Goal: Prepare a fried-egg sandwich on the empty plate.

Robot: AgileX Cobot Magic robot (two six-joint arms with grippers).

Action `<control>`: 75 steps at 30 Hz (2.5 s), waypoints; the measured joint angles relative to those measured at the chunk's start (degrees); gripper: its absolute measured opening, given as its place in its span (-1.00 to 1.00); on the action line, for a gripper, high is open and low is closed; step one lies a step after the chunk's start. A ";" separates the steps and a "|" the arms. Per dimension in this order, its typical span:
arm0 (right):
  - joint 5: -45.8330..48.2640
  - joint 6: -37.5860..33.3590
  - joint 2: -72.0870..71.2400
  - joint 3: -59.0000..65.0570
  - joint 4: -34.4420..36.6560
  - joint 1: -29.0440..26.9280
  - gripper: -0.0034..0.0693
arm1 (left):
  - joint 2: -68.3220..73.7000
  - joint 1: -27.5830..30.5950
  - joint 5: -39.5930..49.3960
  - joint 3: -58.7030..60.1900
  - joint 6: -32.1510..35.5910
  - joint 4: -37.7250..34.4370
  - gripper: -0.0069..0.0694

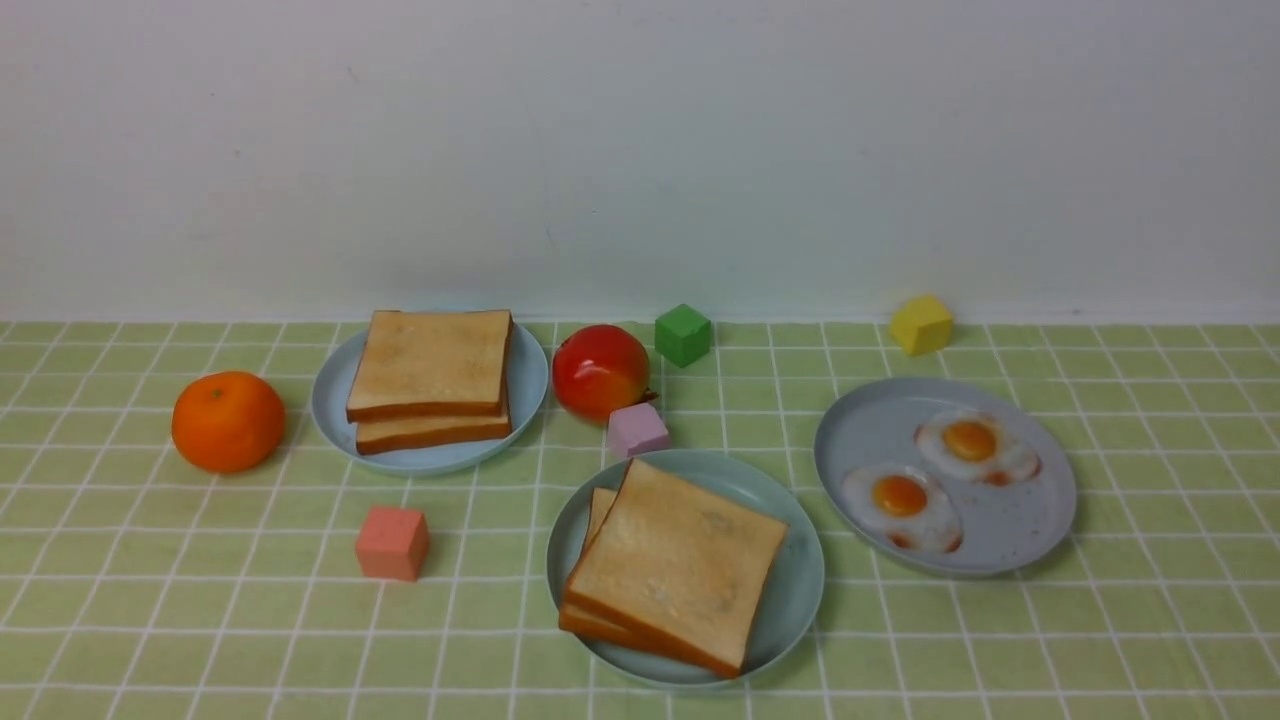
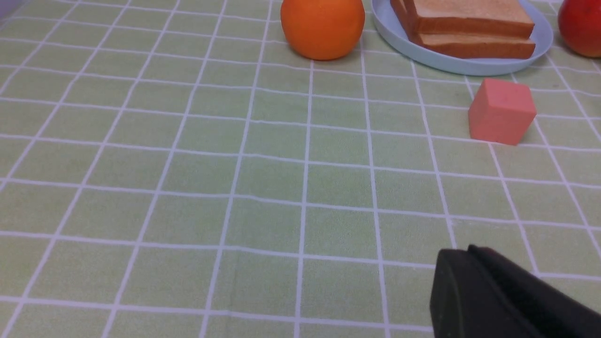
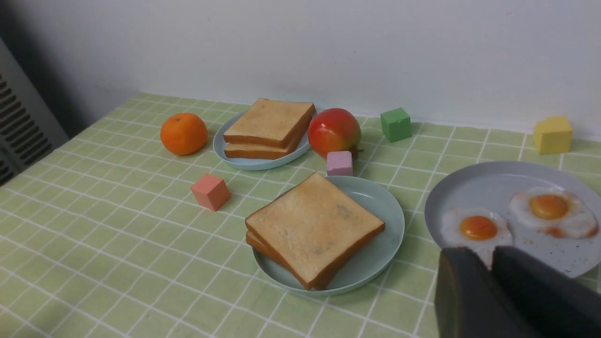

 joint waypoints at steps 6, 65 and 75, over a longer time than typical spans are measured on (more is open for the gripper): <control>-2.50 -0.05 -0.39 4.07 0.22 -5.24 -0.57 | 0.00 0.00 0.00 0.00 0.00 0.00 -0.77; -13.00 -11.85 -13.15 30.38 4.03 -33.12 -0.35 | 0.00 0.00 0.00 0.00 0.04 0.10 -0.69; -13.00 -11.85 -13.15 30.38 4.18 -33.12 -0.33 | 0.00 0.00 0.00 0.00 0.04 0.10 -0.66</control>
